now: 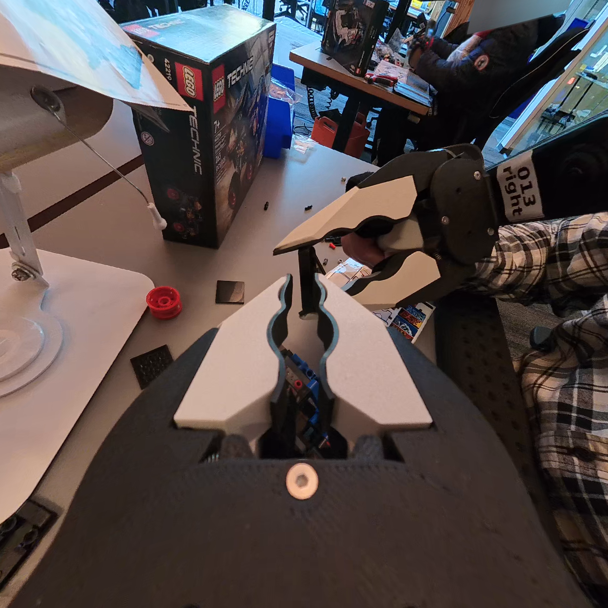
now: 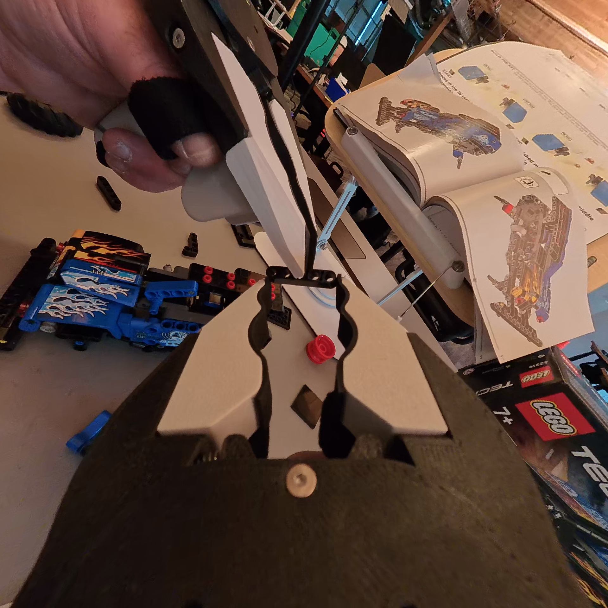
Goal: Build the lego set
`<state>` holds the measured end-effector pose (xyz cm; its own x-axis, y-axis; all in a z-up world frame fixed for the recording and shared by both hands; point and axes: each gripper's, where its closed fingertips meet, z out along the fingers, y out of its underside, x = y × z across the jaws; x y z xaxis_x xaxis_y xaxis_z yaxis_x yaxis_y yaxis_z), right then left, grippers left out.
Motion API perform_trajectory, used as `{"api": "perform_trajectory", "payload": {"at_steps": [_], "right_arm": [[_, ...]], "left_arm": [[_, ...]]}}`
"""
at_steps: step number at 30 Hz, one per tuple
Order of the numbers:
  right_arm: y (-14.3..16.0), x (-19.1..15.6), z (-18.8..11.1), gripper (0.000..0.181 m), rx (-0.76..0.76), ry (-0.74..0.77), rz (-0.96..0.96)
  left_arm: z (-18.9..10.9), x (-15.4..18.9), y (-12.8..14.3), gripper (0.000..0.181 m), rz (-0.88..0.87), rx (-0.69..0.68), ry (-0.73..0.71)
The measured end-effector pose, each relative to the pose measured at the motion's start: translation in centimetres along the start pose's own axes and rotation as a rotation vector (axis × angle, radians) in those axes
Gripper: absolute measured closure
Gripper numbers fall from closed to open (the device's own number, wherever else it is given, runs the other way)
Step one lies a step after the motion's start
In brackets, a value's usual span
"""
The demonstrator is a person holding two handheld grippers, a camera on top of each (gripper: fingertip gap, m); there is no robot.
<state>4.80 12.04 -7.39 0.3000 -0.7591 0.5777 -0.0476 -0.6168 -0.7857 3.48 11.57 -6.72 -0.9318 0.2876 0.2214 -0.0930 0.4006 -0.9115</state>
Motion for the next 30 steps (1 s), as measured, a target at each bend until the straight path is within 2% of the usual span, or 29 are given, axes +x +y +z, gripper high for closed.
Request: {"api": "perform_trajectory", "payload": {"at_steps": [17,18,19,23,25,30], "right_arm": [[0.0,0.0,-0.3,0.145,-0.005,-0.024,-0.020],[0.1,0.4,-0.5,0.171,-0.009,-0.014,-0.024],[0.1,0.7,-0.7,0.174,-0.002,-0.020,-0.029],[1.0,2.8,-1.7,0.175,-0.042,-0.023,0.014],[1.3,4.4,-2.7,0.181,-0.046,-0.022,0.040],[0.8,7.1,-6.7,0.181,0.024,-0.082,0.194]], "left_arm": [[-0.4,-0.4,0.1,0.165,0.026,0.031,0.039],[-0.4,-0.6,0.2,0.164,0.032,0.025,0.028],[-0.5,-0.9,0.2,0.164,0.036,0.024,0.015],[-1.0,-0.8,-0.4,0.168,0.030,0.057,0.026],[-0.8,-0.8,-0.1,0.172,0.043,0.039,0.018],[-0.3,-0.2,0.2,0.181,0.075,0.018,0.033]]}}
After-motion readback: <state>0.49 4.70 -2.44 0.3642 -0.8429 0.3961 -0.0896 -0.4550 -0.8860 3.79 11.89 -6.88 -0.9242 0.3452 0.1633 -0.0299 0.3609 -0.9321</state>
